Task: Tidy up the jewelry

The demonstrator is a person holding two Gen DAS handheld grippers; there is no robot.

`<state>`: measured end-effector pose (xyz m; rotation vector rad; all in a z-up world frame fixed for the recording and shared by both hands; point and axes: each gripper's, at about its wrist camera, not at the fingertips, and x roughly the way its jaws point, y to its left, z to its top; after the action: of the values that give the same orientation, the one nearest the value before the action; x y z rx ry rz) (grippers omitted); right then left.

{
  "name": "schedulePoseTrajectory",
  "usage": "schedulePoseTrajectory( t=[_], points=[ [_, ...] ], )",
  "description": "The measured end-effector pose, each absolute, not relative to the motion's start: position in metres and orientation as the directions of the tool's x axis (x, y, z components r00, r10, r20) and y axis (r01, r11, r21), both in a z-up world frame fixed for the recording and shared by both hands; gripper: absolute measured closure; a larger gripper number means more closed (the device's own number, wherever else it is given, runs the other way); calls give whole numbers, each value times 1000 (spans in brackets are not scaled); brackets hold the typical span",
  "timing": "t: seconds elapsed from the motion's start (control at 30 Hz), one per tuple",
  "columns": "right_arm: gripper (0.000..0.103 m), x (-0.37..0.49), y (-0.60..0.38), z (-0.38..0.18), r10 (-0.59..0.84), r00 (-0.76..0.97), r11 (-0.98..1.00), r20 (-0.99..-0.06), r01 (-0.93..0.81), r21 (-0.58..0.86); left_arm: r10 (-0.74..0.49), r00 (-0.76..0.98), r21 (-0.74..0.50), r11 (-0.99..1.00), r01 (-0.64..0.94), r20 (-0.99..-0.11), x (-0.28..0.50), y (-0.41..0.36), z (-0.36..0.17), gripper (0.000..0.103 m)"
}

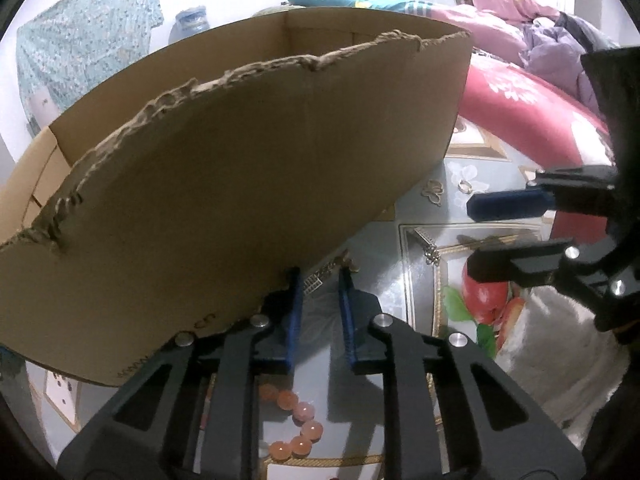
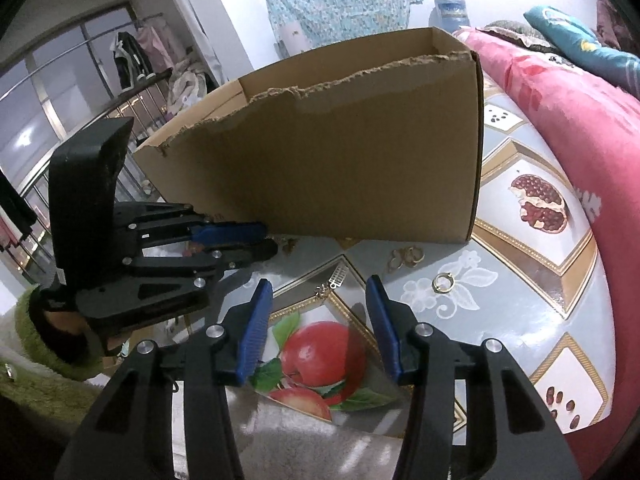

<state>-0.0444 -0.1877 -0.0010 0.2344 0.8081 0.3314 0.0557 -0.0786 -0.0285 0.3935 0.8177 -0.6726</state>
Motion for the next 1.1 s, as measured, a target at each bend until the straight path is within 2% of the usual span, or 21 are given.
schedulePoseTrajectory(
  t=[0.13, 0.3, 0.73, 0.97, 1.1],
  points=[
    [55, -41, -189, -1, 378, 640, 922, -669, -198, 331, -413, 462, 24, 725, 688, -785, 56, -74, -26, 92],
    [55, -40, -190, -2, 379, 638, 922, -671, -195, 336, -428, 438, -8, 723, 691, -791, 48, -71, -26, 92],
    [55, -40, -189, -1, 382, 640, 921, -667, -199, 336, -377, 475, 71, 721, 690, -795, 44, -78, -26, 90],
    [55, -40, -191, -1, 390, 638, 916, -663, -194, 352, -403, 455, 41, 711, 702, -794, 50, -75, -26, 87],
    [55, -40, -190, -1, 390, 639, 916, -664, -194, 351, -410, 447, 35, 705, 708, -795, 51, -74, -26, 99]
  ],
)
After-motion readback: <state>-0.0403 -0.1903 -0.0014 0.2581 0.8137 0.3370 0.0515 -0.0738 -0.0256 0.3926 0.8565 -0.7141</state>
